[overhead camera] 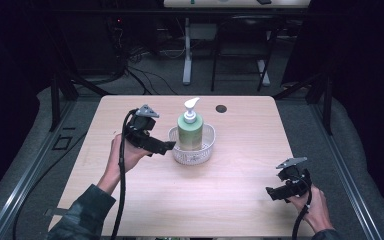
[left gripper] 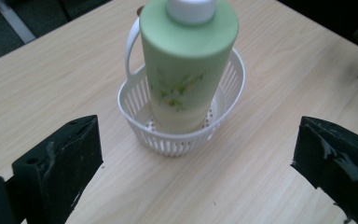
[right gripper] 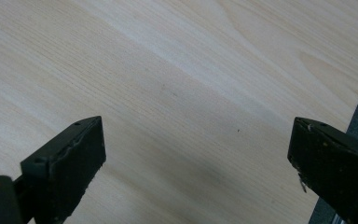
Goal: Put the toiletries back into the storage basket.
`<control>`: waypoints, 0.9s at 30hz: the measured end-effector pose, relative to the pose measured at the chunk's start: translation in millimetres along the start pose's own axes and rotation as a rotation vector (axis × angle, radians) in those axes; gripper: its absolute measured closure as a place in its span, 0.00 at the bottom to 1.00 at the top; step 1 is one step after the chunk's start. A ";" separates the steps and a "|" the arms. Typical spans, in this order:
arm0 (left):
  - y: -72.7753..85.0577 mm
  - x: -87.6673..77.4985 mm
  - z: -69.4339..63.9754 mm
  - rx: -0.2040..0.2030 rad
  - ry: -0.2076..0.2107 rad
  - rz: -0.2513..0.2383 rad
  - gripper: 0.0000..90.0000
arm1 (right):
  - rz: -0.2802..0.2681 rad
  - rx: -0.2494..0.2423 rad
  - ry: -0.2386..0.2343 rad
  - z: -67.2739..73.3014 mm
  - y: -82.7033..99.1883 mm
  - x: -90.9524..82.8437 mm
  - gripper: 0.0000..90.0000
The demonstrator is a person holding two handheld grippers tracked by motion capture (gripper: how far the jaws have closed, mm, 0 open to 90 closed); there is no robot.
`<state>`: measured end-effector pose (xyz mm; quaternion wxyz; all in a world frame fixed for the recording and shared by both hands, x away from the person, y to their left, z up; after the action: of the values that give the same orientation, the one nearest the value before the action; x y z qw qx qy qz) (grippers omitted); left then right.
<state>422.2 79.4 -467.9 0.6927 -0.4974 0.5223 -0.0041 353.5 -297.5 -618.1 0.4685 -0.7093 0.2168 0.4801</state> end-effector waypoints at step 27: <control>104.3 21.5 15.1 -0.083 0.002 0.108 0.00 | 0.009 -0.013 0.010 -0.6 1.4 2.6 0.04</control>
<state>389.4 131.1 -556.3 0.6702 -0.4966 0.5489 0.0545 353.9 -298.3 -620.9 0.4605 -0.7138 0.2193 0.4799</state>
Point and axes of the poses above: each handheld gripper's, and its own axes: x roughly forward along the jaws, y roughly out of its underside, z roughly to its left, the point moved 10 cm from there along x, roughly forward along the jaws, and after that the axes turned 2 degrees about z, right-handed, at the moved point
